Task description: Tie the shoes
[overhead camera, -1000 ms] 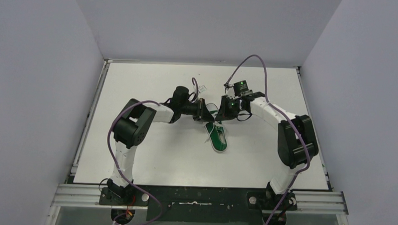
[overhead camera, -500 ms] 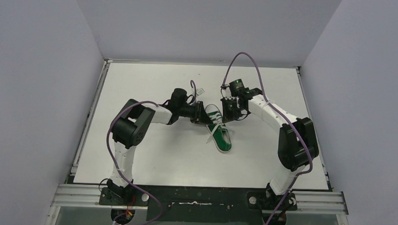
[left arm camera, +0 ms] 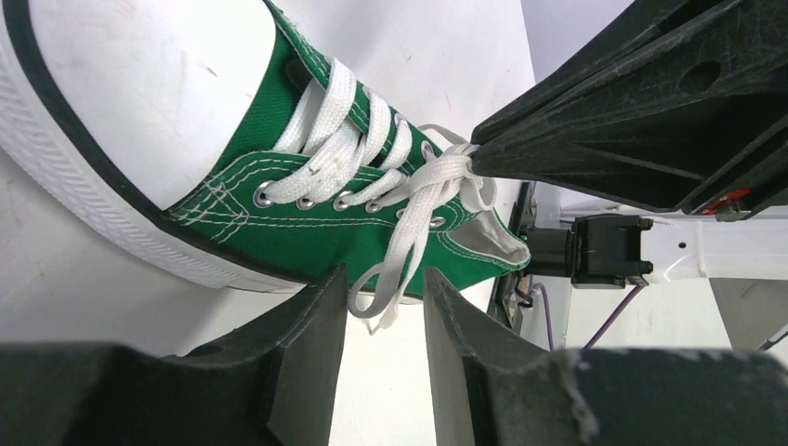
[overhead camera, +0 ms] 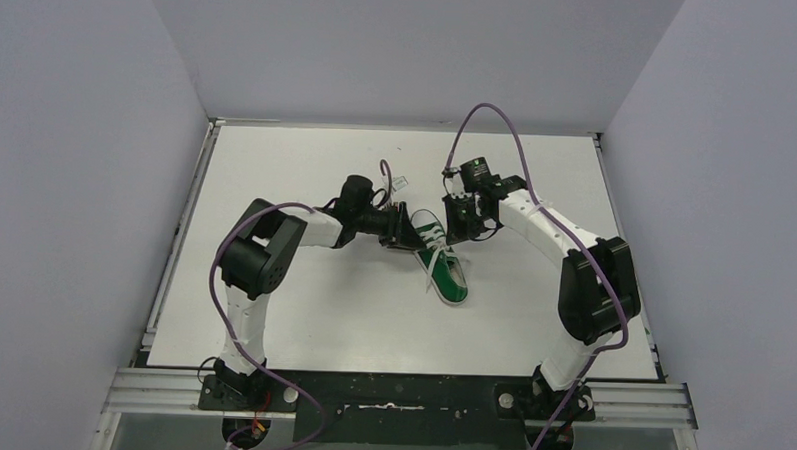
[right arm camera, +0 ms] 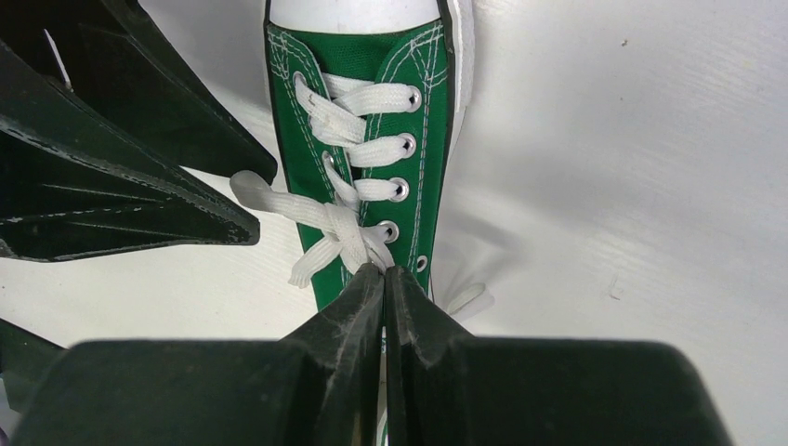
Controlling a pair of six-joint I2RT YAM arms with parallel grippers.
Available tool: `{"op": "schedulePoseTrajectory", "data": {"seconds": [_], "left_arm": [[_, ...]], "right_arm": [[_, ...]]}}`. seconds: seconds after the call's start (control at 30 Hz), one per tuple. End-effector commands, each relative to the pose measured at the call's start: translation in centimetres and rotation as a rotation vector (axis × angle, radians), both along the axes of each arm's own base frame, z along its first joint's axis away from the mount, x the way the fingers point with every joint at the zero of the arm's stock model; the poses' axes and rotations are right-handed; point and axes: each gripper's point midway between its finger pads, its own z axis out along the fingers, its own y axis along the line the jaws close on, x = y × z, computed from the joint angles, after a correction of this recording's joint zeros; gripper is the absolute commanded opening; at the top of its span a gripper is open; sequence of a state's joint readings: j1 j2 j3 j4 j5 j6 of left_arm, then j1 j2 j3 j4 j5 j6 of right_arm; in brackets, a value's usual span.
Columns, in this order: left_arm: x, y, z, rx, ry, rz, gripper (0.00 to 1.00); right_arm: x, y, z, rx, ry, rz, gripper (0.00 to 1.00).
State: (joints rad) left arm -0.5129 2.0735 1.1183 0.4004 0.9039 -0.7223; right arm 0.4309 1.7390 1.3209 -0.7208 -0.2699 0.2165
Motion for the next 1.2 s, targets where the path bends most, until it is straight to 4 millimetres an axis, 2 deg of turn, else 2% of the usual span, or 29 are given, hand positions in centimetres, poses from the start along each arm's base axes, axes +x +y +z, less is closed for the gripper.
{"op": "schedulePoseTrajectory", "data": {"seconds": [0.0,0.1,0.2,0.37,0.63,0.7,0.87,1.07,1.17], "left_arm": [[0.3,-1.7,2.8,-0.068,-0.067,-0.056,0.33],[0.0,-2.0,2.4,-0.063,-0.061,-0.062,0.31],[-0.1,-2.1,2.2,-0.064,-0.05,-0.064,0.19],[0.0,-2.0,2.4,-0.06,-0.06,-0.065,0.0],[-0.7,-1.8,2.6,-0.045,-0.055,-0.073,0.0],[-1.5,-2.0,2.4,-0.047,-0.043,-0.086,0.0],[-2.3,-2.3,1.7,-0.049,-0.01,-0.068,0.0],[-2.6,-3.1,1.4,-0.057,0.042,-0.043,0.0],[-2.9,-2.9,1.5,-0.064,0.065,0.004,0.0]], "right_arm": [[2.2,0.2,3.8,0.031,-0.127,0.003,0.06],[2.4,0.1,4.0,0.017,-0.133,0.006,0.07],[2.4,-0.1,4.0,0.005,-0.129,0.012,0.0],[2.5,-0.2,4.2,-0.019,-0.141,0.022,0.0],[2.7,-0.7,4.7,-0.071,-0.158,0.034,0.06],[2.9,-0.2,4.6,-0.047,-0.156,0.035,0.0],[4.0,0.1,4.6,-0.029,-0.17,0.01,0.0],[6.5,-1.2,4.2,0.179,-0.141,-0.192,0.0],[8.0,-0.9,3.8,0.296,-0.161,-0.242,0.0]]}}
